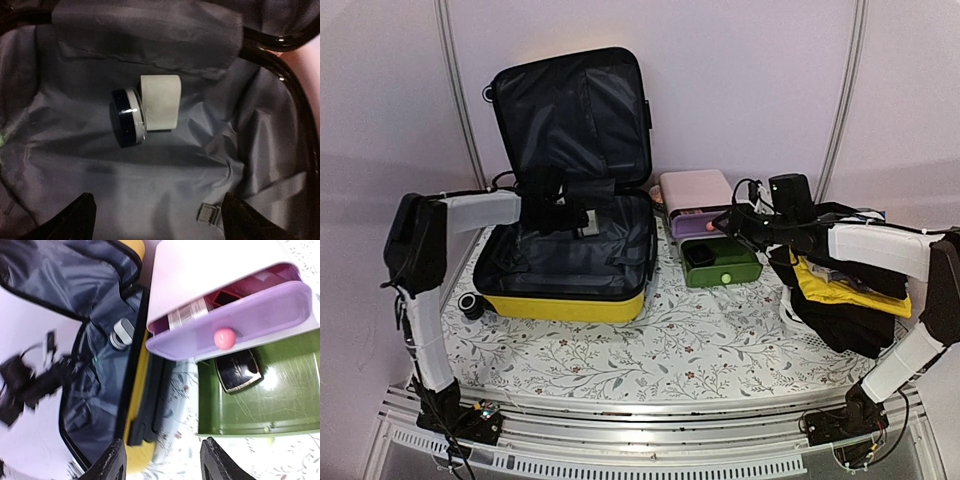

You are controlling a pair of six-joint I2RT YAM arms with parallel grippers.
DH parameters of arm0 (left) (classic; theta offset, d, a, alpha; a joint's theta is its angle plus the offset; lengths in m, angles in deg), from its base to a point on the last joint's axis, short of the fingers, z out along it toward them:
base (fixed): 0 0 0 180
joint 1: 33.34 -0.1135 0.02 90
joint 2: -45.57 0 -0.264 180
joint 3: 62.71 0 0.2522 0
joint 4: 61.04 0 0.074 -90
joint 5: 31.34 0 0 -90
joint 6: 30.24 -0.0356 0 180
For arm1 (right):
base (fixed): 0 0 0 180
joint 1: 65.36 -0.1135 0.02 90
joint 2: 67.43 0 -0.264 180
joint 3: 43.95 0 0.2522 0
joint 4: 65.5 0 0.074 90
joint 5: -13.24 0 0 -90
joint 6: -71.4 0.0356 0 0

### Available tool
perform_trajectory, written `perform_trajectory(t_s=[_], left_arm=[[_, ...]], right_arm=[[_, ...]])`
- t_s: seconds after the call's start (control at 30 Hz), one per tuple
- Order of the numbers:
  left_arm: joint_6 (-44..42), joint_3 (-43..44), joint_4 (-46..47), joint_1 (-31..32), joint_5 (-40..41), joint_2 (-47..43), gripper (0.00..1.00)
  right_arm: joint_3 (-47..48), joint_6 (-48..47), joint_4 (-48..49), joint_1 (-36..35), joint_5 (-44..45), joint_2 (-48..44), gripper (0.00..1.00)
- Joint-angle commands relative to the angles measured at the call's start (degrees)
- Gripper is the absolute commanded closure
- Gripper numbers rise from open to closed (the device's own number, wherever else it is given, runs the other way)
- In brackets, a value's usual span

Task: Open, take out, and arrange the luggage
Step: Pick up the makeup from the opened luggage.

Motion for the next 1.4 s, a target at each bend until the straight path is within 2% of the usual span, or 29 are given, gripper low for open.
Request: perform_trajectory(t_s=[0.0, 0.13, 0.3, 0.5, 0.6, 0.67, 0.73, 0.9, 1.03, 1.07, 1.2, 1.27, 1.37], left_arm=[[1.1, 7.9, -5.4, -2.4, -2.2, 9.9, 0.13], [2.8, 13.1, -5.0, -3.5, -3.4, 15.9, 0.17], [5.7, 17.6, -5.2, -3.9, 1.8, 20.3, 0.22], [5.4, 23.1, -4.6, -4.6, -0.5, 25.5, 0.25], [6.0, 25.8, -5.6, -4.9, 0.9, 27.3, 0.39], [6.3, 25.9, -5.1, -5.0, 1.8, 27.5, 0.55], [6.6, 25.7, -4.9, -5.0, 2.7, 26.9, 0.64], [6.6, 22.9, -4.7, -4.7, 5.7, 22.8, 0.67], [5.5, 18.2, -2.3, -4.5, 8.6, 18.1, 0.93], [5.2, 17.6, -2.1, -4.5, 9.2, 17.4, 0.95], [3.9, 17.3, -4.1, -4.4, 10.3, 14.6, 0.95], [2.5, 16.2, -4.5, -4.3, 8.1, 11.9, 0.94], [-1.3, 12.7, -2.6, -3.8, -3.6, 5.8, 0.94]], right_arm=[[-3.1, -6.9, 0.8, 0.2, -1.0, -3.4, 0.46], [-3.0, -7.7, 1.0, 0.2, -1.1, -3.9, 0.45], [-3.2, -8.1, 1.4, 0.2, -0.2, -4.8, 0.45], [-3.3, -8.9, 1.2, 0.2, 1.2, -5.1, 0.44], [-3.4, -8.8, 1.1, 0.2, 1.6, -5.0, 0.44], [-3.3, -8.7, 1.1, 0.2, 1.8, -4.8, 0.44], [-3.3, -8.6, 1.1, 0.2, 1.7, -4.6, 0.44], [-2.5, -8.4, 1.2, 0.2, 1.5, -3.2, 0.44], [-2.2, -8.0, 1.8, 0.2, 0.8, -2.2, 0.44], [-2.2, -7.8, 2.0, 0.2, 0.5, -1.9, 0.44], [-1.9, -7.7, 2.7, 0.2, -2.2, -0.8, 0.44], [-1.4, -8.5, 3.2, 0.2, -4.8, -0.5, 0.43], [-0.9, -11.8, 4.7, 0.2, -10.5, -1.1, 0.42]])
